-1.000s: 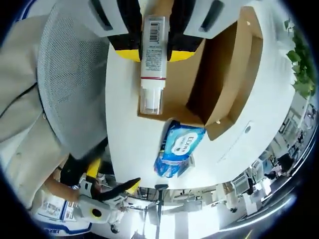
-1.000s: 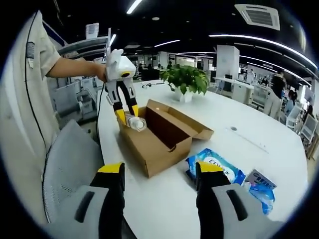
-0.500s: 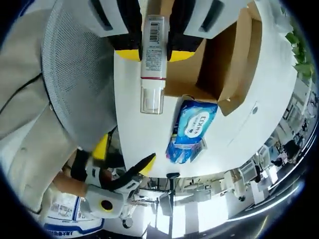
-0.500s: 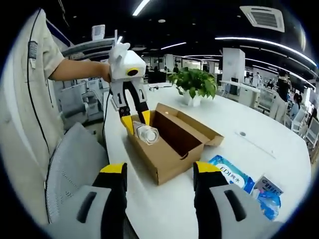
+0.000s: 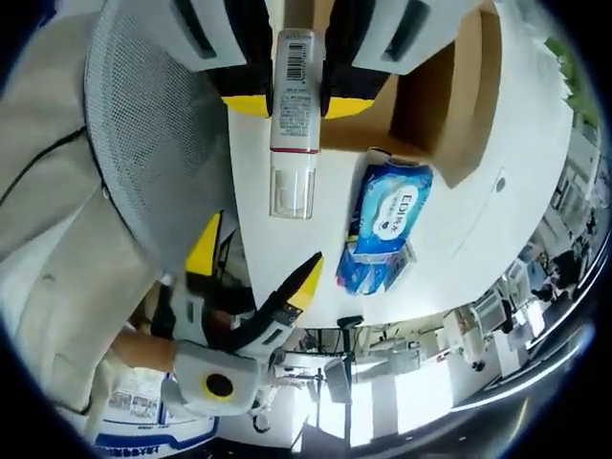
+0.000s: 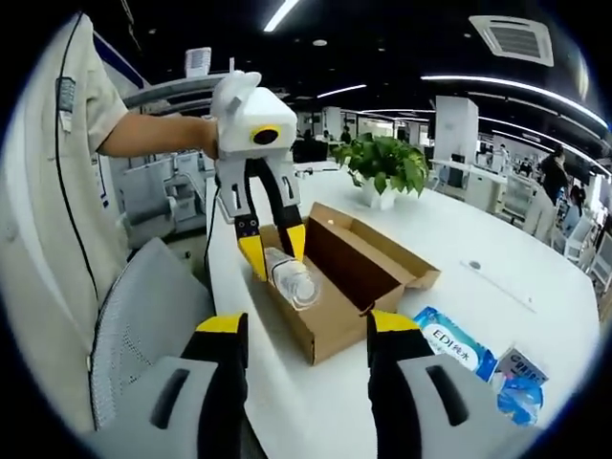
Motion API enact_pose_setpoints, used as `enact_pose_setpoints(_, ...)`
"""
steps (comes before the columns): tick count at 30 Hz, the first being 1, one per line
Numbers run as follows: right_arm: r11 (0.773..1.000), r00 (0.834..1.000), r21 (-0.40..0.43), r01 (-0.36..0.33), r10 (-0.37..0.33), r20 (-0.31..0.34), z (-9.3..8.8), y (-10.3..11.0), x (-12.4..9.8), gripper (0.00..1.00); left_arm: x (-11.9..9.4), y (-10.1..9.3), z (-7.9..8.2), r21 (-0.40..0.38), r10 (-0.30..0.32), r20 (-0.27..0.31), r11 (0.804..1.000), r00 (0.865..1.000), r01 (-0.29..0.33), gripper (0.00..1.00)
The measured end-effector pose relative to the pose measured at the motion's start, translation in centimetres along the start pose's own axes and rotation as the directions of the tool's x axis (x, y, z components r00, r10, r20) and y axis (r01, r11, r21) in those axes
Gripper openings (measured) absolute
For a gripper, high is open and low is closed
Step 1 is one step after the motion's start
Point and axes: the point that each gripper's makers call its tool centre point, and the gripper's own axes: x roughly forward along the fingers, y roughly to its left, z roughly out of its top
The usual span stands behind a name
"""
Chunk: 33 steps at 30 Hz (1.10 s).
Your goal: Operate the shoe box by opening the lid, removing the specified soft item, and placing it in the target area until the item is outside and the box remains undamaged.
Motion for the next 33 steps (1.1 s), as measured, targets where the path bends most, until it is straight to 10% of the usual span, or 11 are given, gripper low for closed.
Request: enact_pose_setpoints(33,0.986,0.991,-0.107,-0.125,0.118,-0.071,-0.4,2.7,0.7,0.19,1.9,-2.8,1.9,0.084,-0.137,0.067,0.988,0.988,0.131,0.19)
